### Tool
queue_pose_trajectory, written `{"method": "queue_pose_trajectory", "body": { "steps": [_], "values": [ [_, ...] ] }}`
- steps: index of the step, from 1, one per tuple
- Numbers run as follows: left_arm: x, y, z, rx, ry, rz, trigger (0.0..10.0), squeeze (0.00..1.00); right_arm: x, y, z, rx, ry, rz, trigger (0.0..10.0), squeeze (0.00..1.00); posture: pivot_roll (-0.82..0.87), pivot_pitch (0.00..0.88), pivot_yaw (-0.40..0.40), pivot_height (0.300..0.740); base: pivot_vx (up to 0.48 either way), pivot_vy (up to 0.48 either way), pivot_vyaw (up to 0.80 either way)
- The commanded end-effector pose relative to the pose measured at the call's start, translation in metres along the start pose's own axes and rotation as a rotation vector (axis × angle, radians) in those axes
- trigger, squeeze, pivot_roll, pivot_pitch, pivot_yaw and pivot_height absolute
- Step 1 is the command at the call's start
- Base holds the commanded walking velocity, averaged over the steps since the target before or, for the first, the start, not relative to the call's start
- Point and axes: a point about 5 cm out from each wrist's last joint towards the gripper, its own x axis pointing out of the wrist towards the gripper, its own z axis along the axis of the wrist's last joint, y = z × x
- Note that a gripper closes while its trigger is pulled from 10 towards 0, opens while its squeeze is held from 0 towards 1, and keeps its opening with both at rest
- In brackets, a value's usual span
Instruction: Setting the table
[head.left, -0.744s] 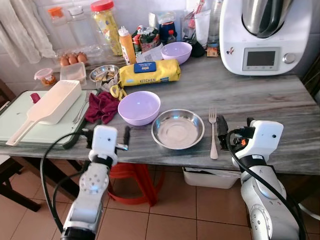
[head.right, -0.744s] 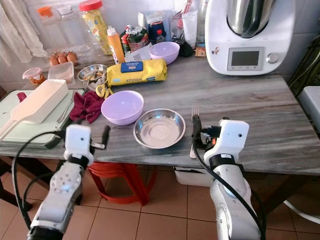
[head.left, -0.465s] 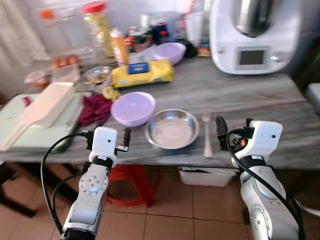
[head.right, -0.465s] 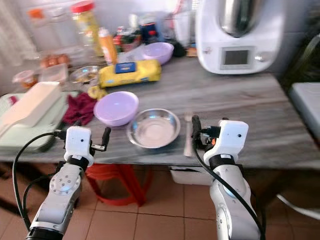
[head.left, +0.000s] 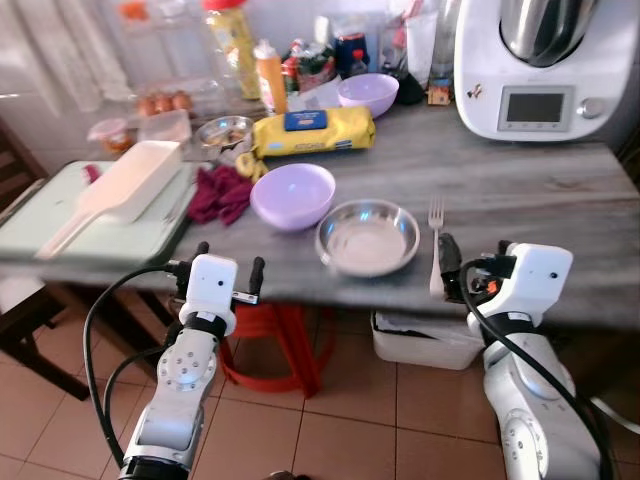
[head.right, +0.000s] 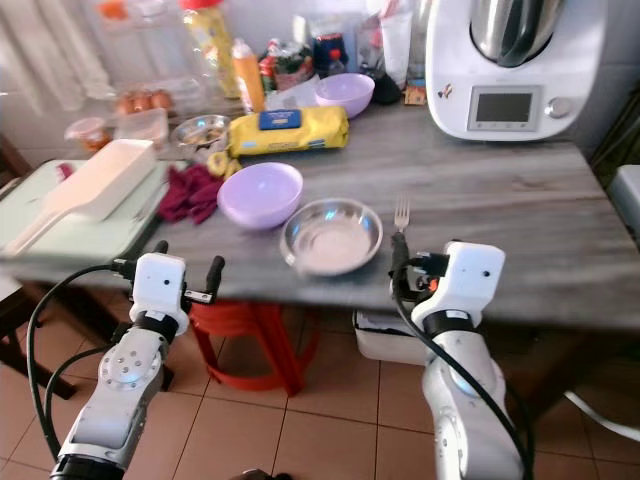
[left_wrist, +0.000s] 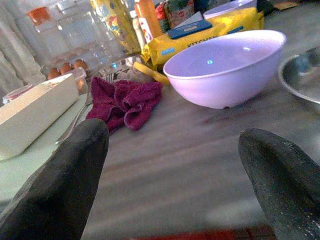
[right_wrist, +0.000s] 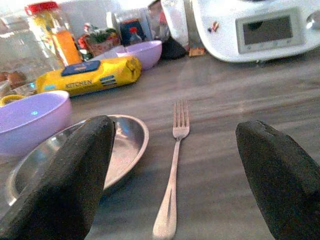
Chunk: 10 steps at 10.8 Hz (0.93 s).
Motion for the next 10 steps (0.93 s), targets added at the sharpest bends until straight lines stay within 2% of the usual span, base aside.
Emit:
{"method": "queue_pose_trajectory", "body": {
  "steps": [1, 2, 5, 7, 8, 9, 10],
  "values": [
    [-0.0008, 0.0024, 0.0016, 0.015, -0.003, -0.005, 10.0, 0.0, 0.0013, 0.002, -0.0007, -0.042, 0.002, -0.004, 10.0, 0.0, -0.14, 0.032, 0.143, 0.74, -0.296, 0.0, 0.0],
    [-0.0006, 0.0023, 0.0016, 0.016, -0.002, -0.009, 10.0, 0.0, 0.0029, 0.0, -0.0011, -0.093, -0.003, -0.032, 10.0, 0.0, -0.14, 0.032, 0.143, 0.74, -0.3, 0.0, 0.0],
    [0.0, 0.0022, 0.0021, 0.02, -0.002, -0.015, 10.0, 0.0, 0.0056, -0.0034, 0.0002, -0.09, -0.021, -0.039, 10.0, 0.0, -0.14, 0.035, 0.145, 0.74, -0.3, 0.0, 0.0],
    [-0.0007, 0.0013, 0.0018, 0.023, 0.001, -0.022, 10.0, 0.0, 0.0052, 0.0008, -0.0011, -0.08, 0.003, 0.01, 10.0, 0.0, -0.14, 0.036, 0.145, 0.74, -0.3, 0.0, 0.0],
    [-0.0007, 0.0009, 0.0019, 0.025, 0.0, -0.024, 10.0, 0.0, 0.0025, 0.001, -0.0049, -0.019, 0.025, 0.022, 10.0, 0.0, -0.14, 0.037, 0.145, 0.74, -0.3, 0.0, 0.0],
    [-0.0006, 0.0008, 0.0016, 0.026, 0.003, -0.027, 10.0, 0.0, 0.003, -0.0002, -0.0037, -0.042, 0.017, 0.016, 10.0, 0.0, -0.14, 0.036, 0.147, 0.74, -0.3, 0.0, 0.0],
    [-0.0007, 0.0001, 0.0019, 0.026, -0.003, -0.039, 10.0, 0.0, 0.005, 0.0, -0.0044, -0.115, 0.016, 0.009, 10.0, 0.0, -0.14, 0.036, 0.148, 0.74, -0.266, 0.0, 0.0]
  ]
}}
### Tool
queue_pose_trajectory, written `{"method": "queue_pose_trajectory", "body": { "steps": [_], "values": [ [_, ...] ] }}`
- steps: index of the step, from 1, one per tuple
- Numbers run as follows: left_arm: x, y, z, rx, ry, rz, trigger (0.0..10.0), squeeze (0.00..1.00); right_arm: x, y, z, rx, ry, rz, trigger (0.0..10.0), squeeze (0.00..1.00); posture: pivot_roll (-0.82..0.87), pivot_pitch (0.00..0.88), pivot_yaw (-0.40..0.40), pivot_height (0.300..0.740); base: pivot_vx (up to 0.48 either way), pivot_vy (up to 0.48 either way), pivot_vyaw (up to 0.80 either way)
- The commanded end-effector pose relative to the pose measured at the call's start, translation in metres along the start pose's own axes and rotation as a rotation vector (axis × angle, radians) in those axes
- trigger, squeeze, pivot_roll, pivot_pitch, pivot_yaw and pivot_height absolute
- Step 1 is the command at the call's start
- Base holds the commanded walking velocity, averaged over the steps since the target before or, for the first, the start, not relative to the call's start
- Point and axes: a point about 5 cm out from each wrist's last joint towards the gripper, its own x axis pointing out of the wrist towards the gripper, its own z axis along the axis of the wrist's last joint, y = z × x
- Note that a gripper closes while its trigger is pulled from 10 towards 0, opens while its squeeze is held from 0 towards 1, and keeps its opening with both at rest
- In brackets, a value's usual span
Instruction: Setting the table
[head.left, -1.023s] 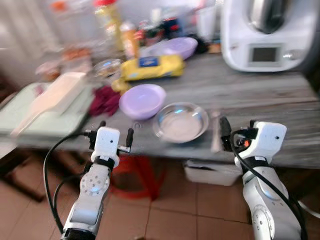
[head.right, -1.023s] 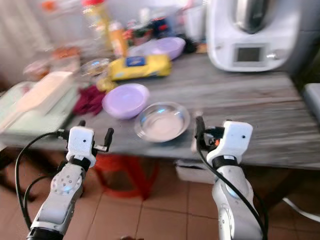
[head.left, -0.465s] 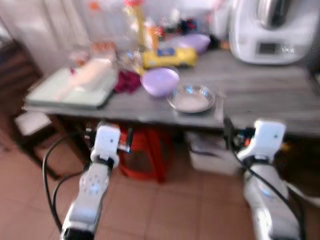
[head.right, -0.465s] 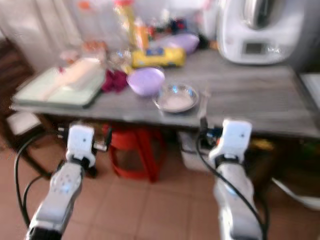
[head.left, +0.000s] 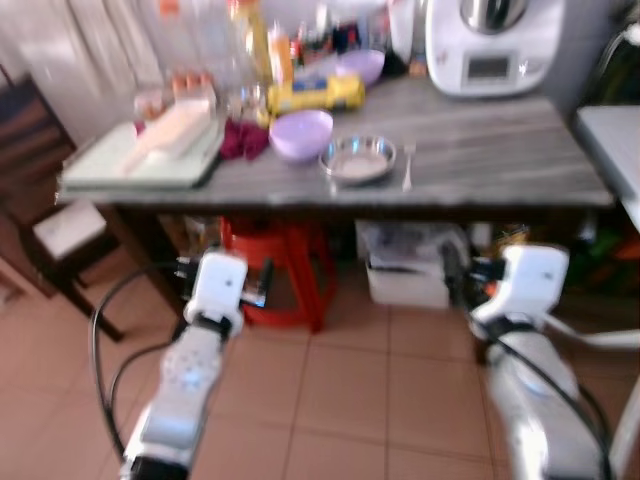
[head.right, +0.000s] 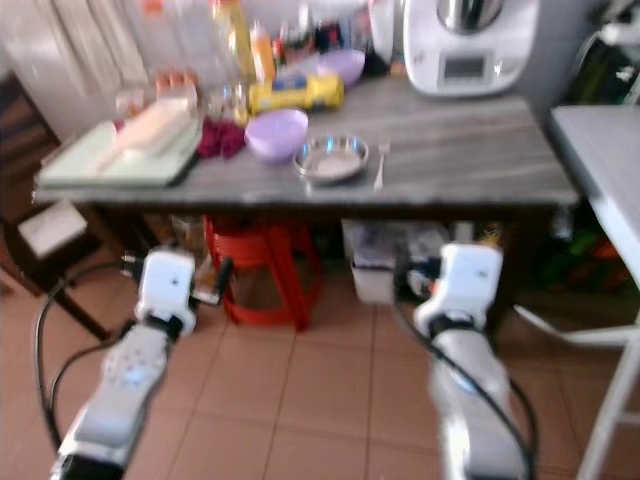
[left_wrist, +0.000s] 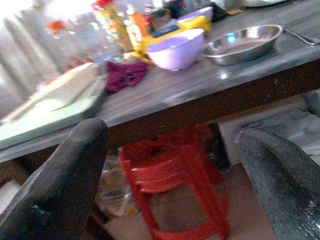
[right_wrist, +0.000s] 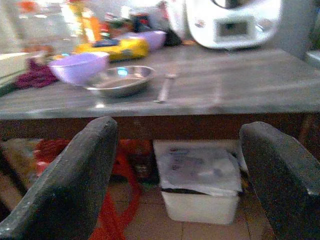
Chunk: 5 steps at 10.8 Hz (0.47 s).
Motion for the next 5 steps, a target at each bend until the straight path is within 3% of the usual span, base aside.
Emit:
{"method": "queue_pose_trajectory", "body": {
  "steps": [1, 3, 5],
  "values": [
    [-0.0004, -0.0002, 0.002, -0.009, -0.021, -0.028, 10.0, 0.0, 0.0031, 0.0059, 0.0021, -0.009, -0.015, 0.029, 10.0, 0.0, -0.14, 0.036, 0.149, 0.74, 0.0, 0.0, 0.0],
    [-0.0018, -0.0046, 0.0105, -0.093, -0.077, -0.114, 10.0, 0.0, 0.0038, 0.0085, 0.0038, -0.028, -0.031, 0.036, 10.0, 0.0, -0.14, 0.034, 0.15, 0.74, 0.0, 0.0, 0.0],
    [-0.0016, -0.0064, 0.0112, -0.094, -0.073, -0.138, 10.0, 0.0, 0.0037, 0.0057, 0.0025, 0.026, -0.005, 0.025, 10.0, 0.0, -0.14, 0.031, 0.148, 0.74, 0.0, 0.0, 0.0]
  ]
}}
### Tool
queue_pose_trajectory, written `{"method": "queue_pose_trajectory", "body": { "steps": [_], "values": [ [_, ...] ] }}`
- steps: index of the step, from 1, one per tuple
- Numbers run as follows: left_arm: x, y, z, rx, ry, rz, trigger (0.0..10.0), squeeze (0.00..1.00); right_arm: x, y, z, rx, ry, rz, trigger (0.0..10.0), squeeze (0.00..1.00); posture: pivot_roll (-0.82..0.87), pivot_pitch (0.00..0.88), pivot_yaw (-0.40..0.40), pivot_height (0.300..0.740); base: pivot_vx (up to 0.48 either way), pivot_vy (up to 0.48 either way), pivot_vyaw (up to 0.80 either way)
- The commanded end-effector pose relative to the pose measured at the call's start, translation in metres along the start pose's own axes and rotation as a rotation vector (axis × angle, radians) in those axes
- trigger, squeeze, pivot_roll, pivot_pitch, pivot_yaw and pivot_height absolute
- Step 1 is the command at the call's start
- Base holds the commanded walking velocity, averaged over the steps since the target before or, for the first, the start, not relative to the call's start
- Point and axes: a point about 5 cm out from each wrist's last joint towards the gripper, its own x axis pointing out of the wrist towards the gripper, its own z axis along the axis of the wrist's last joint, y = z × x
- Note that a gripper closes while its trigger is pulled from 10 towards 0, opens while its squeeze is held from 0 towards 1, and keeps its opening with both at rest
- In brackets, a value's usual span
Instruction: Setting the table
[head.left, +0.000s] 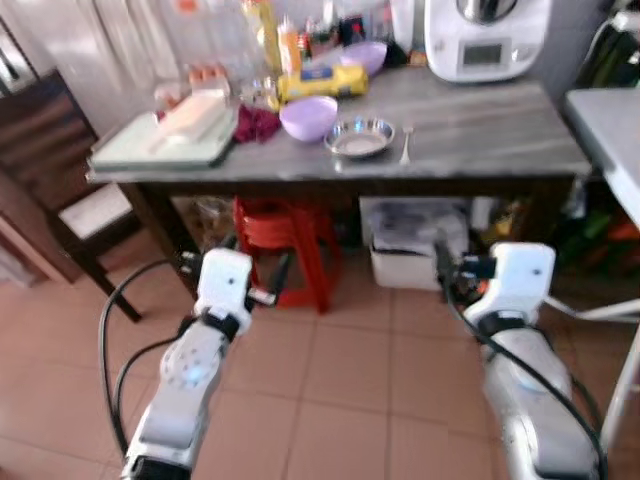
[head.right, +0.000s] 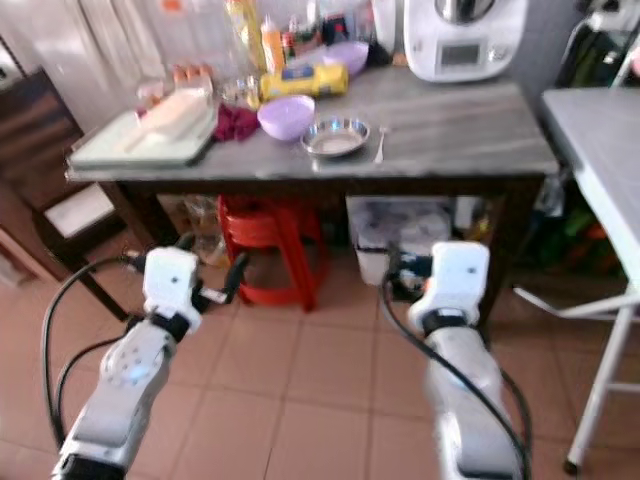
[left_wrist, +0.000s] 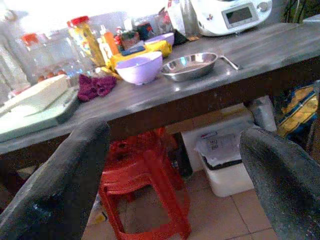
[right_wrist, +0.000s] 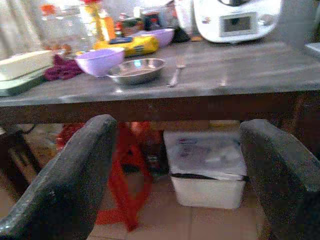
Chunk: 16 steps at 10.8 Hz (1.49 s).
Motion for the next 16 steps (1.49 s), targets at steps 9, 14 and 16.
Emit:
{"method": "queue_pose_trajectory", "body": {
  "steps": [9, 14, 16],
  "values": [
    [0.0009, 0.0037, 0.0021, -0.006, -0.004, -0.039, 10.0, 0.0, 0.0033, -0.0009, 0.0088, 0.024, -0.049, -0.006, 10.0, 0.0, -0.13, 0.025, 0.152, 0.74, 0.0, -0.209, 0.0],
    [0.0001, 0.0015, 0.0016, -0.013, -0.001, -0.049, 10.0, 0.0, 0.003, -0.0006, 0.008, 0.039, -0.041, -0.007, 10.0, 0.0, -0.14, 0.028, 0.152, 0.74, 0.0, -0.38, -0.26],
    [-0.0002, 0.0023, 0.0013, -0.011, 0.001, -0.05, 10.0, 0.0, 0.0031, -0.0008, 0.009, 0.037, -0.047, -0.007, 10.0, 0.0, -0.14, 0.029, 0.152, 0.74, 0.0, -0.375, -0.26]
  ]
}}
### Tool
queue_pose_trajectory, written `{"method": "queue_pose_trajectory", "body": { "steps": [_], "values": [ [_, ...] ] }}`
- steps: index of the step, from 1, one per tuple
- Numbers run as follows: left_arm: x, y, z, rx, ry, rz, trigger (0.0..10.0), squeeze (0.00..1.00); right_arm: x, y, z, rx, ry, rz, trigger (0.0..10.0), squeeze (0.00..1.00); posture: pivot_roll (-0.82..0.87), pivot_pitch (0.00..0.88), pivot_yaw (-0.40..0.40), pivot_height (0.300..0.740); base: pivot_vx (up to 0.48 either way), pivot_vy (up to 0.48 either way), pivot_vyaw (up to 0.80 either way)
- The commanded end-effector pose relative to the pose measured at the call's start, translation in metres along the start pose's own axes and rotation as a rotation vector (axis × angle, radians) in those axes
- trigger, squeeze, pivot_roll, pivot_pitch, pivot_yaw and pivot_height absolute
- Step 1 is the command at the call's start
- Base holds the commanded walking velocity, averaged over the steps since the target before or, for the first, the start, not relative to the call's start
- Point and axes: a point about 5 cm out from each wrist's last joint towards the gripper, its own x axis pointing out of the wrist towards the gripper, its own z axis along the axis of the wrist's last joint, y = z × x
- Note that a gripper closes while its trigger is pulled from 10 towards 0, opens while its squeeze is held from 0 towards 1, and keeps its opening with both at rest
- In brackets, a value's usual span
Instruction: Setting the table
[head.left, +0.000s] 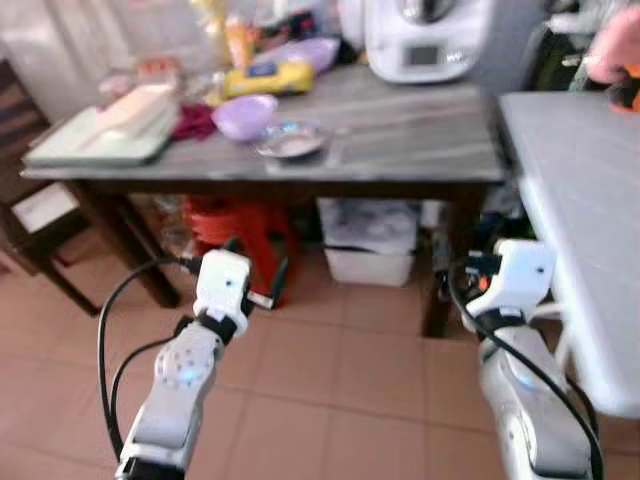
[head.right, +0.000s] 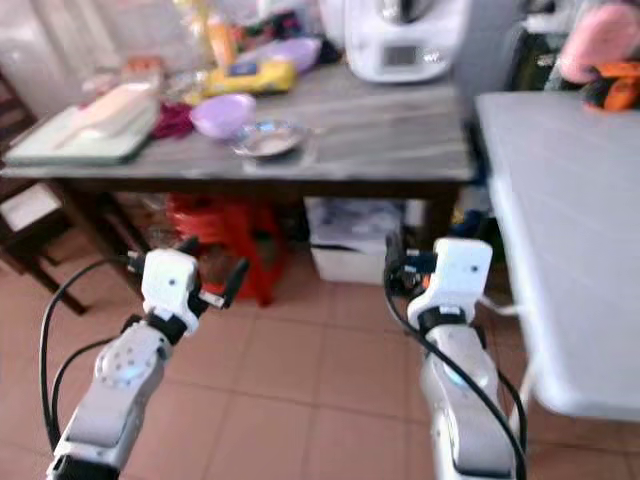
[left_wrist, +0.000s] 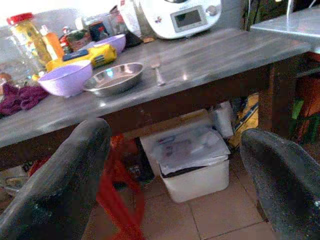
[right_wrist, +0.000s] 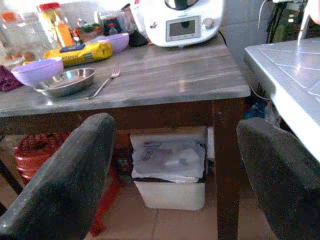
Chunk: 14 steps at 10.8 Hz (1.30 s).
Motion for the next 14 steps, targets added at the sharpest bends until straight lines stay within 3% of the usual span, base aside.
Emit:
{"method": "queue_pose_trajectory", "body": {
  "steps": [1, 14],
  "values": [
    [-0.0005, 0.0004, 0.0008, -0.006, -0.001, 0.001, 10.0, 0.0, -0.0001, 0.0007, 0.0024, 0.001, -0.008, 0.005, 10.0, 0.0, -0.14, 0.03, 0.152, 0.74, 0.0, -0.379, 0.0],
    [-0.0006, -0.0051, 0.0014, -0.017, 0.0, -0.032, 10.0, 0.0, -0.002, -0.0001, -0.001, -0.013, 0.007, -0.013, 10.0, 0.0, -0.14, 0.038, 0.158, 0.74, 0.0, -0.376, 0.0]
  ]
}}
